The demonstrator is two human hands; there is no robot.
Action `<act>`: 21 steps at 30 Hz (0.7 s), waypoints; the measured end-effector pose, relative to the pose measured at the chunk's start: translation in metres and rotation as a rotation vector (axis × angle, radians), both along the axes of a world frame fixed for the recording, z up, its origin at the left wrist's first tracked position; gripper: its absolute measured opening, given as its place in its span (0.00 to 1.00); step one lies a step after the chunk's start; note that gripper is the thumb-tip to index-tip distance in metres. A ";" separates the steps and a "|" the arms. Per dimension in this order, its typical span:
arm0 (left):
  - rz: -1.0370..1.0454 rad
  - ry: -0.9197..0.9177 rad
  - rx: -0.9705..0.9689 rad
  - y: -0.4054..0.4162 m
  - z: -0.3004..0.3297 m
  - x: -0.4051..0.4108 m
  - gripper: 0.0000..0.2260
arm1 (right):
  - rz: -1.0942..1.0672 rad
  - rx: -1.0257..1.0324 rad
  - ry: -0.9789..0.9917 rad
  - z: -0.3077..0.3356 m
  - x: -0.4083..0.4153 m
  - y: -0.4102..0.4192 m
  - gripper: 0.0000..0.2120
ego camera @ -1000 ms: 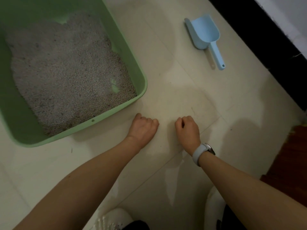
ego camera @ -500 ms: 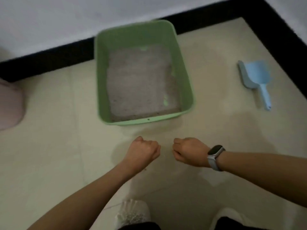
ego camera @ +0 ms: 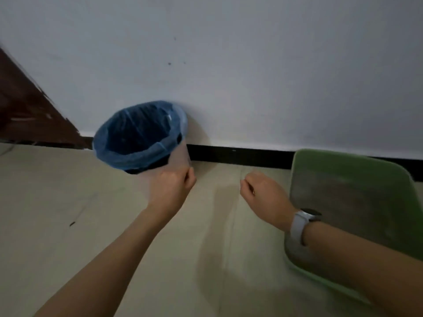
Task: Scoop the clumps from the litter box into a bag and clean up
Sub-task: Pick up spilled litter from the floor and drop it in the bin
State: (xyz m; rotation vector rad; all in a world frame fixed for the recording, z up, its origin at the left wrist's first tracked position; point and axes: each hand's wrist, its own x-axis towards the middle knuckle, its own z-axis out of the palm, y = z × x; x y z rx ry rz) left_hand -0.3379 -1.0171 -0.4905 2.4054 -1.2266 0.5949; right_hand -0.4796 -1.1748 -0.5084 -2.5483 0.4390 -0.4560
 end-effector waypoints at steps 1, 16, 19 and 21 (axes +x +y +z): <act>0.044 -0.009 -0.016 0.002 0.010 0.022 0.13 | -0.007 0.005 0.007 0.012 0.025 0.003 0.17; 0.513 0.290 0.465 0.030 0.044 0.201 0.28 | 0.005 -0.249 0.465 0.064 0.268 0.038 0.25; 0.505 0.115 0.250 0.026 0.045 0.188 0.20 | -0.037 -0.449 0.222 0.066 0.256 0.030 0.23; 0.473 0.072 0.227 0.020 0.044 0.177 0.17 | -0.061 -0.401 0.116 0.067 0.249 0.027 0.20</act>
